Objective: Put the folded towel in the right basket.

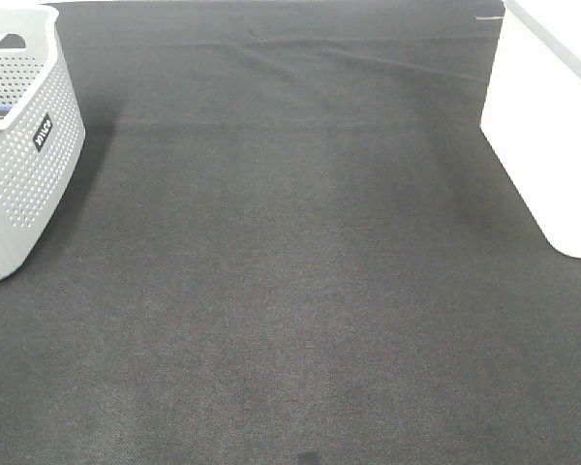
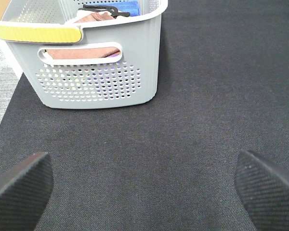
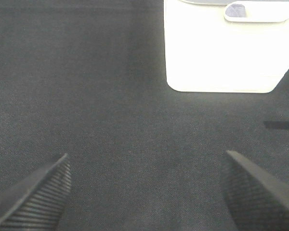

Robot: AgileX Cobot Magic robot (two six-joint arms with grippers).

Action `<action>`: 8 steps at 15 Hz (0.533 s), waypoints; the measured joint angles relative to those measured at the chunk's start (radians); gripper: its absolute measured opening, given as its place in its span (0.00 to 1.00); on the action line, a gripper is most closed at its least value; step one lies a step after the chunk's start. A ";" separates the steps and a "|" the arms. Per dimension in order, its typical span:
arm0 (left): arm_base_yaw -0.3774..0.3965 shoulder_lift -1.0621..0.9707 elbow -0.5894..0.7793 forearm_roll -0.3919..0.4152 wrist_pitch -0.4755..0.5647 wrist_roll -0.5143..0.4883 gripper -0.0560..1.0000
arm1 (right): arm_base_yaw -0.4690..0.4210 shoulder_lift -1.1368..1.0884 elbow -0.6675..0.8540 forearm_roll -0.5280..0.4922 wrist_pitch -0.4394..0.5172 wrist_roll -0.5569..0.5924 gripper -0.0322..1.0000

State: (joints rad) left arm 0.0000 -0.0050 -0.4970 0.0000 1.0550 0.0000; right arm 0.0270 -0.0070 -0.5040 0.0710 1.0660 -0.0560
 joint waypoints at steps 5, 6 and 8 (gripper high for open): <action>0.000 0.000 0.000 0.000 0.000 0.000 0.98 | 0.000 0.000 0.000 0.000 0.000 0.000 0.80; 0.000 0.000 0.000 0.000 0.000 0.000 0.98 | 0.000 0.000 0.000 0.000 0.000 0.000 0.80; 0.000 0.000 0.000 0.000 0.000 0.000 0.98 | 0.000 0.000 0.000 0.000 0.000 0.000 0.80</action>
State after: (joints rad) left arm 0.0000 -0.0050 -0.4970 0.0000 1.0550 0.0000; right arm 0.0270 -0.0070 -0.5040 0.0710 1.0660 -0.0560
